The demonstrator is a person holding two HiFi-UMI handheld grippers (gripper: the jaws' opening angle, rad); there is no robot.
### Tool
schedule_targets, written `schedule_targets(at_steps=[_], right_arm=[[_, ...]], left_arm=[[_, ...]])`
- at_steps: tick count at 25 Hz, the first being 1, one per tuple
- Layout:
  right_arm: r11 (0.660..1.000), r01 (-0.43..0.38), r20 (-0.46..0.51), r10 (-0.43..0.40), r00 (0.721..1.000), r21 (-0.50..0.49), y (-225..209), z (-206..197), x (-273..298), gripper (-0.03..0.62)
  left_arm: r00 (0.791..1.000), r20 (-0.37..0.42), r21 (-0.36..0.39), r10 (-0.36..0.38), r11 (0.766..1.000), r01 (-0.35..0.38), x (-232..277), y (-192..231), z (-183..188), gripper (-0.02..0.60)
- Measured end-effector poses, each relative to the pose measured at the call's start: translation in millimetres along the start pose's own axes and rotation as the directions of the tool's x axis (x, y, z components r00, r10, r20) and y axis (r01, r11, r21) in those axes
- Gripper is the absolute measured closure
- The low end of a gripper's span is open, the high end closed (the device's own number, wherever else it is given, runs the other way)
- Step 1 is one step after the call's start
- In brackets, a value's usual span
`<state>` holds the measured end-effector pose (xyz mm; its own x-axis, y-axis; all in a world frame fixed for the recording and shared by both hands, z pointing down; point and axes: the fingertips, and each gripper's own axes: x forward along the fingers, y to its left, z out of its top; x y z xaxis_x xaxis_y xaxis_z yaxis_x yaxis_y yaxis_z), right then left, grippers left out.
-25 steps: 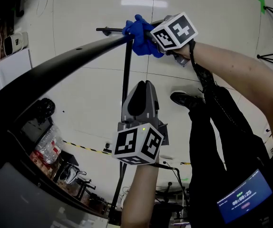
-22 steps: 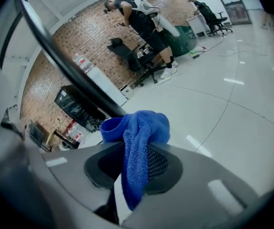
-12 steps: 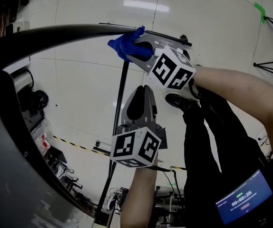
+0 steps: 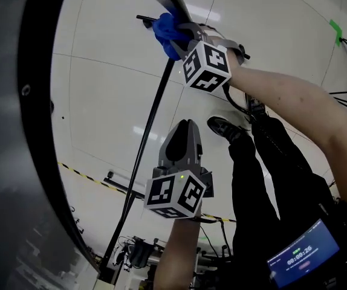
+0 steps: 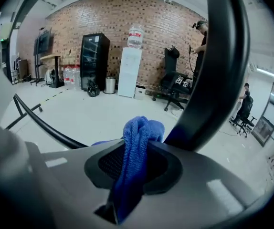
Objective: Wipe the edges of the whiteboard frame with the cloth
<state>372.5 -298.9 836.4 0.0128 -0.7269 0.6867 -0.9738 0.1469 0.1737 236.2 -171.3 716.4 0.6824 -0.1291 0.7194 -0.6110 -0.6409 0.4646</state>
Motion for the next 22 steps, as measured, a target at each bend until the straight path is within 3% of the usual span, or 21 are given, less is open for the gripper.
schedule_targets(at_steps=[5, 9, 15, 22], right_arm=[[0.999, -0.017, -0.041, 0.018, 0.999, 0.041, 0, -10, 6, 0.517], [0.998, -0.051, -0.064, 0.048, 0.997, -0.038, 16, -13, 7, 0.517], [0.973, -0.206, -0.102, 0.195, 0.975, -0.108, 65, -25, 9, 0.516], [0.959, -0.283, -0.064, 0.283, 0.957, 0.019, 74, -31, 7, 0.516]], left_arm=[[0.999, 0.026, -0.011, 0.024, 1.0, -0.024, -7, 11, -7, 0.529], [0.996, 0.063, -0.035, 0.058, 0.998, -0.056, -15, 20, -12, 0.529], [0.982, 0.116, -0.132, 0.146, 0.983, -0.131, -32, 35, -27, 0.53], [0.957, 0.17, -0.26, 0.237, 0.947, -0.188, -47, 23, -53, 0.53]])
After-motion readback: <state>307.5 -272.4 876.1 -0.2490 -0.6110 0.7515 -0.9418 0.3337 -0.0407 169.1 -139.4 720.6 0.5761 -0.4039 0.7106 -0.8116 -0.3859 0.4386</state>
